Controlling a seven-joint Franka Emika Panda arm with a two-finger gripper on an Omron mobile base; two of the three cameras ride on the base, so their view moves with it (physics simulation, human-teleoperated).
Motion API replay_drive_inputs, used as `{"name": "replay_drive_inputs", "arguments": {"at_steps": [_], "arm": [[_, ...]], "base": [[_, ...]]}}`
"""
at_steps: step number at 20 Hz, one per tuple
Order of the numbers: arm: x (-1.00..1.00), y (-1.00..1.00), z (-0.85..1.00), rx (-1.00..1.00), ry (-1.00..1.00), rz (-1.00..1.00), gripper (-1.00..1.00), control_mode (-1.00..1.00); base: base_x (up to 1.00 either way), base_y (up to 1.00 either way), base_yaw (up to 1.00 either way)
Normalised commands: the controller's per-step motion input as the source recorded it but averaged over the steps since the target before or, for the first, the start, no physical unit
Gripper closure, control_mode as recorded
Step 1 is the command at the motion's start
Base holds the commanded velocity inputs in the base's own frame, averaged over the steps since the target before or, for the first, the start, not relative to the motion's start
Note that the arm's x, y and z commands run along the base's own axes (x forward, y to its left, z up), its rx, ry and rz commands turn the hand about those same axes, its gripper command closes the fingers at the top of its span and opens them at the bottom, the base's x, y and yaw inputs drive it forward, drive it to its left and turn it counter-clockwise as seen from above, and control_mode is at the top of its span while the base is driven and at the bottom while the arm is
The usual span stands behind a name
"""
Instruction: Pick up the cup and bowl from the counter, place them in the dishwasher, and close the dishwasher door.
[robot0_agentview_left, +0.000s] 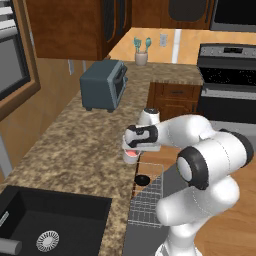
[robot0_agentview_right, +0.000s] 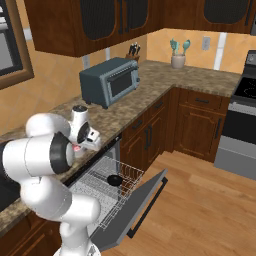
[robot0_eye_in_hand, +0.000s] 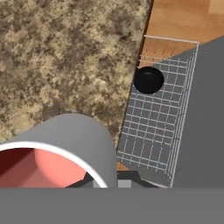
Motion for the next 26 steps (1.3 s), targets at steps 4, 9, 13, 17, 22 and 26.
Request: {"name": "replay_drive_inputs", "arguments": {"at_steps": [4, 9, 13, 17, 22, 26], "arm": [[-0.21, -0.97, 0.0, 0.01, 0.07, -0.03, 1.0, -1.0], [-0.03, -0.87, -0.1, 0.0, 0.02, 0.0, 1.0, -1.0], [0.01, -0.37, -0.62, 0.11, 0.11, 0.0, 1.0, -1.0], [0.21, -0.24, -0.8, 0.11, 0.18, 0.0, 1.0, -1.0], [0.46, 0.0, -0.69, 0.09, 0.15, 0.04, 1.0, -1.0], [0.51, 0.0, -0.64, 0.04, 0.09, 0.06, 1.0, -1.0]], "base": [[0.0, 0.0, 0.0], [0.0, 0.0, 0.0], [0.0, 0.0, 0.0], [0.0, 0.0, 0.0], [0.0, 0.0, 0.0], [0.0, 0.0, 0.0]]}}
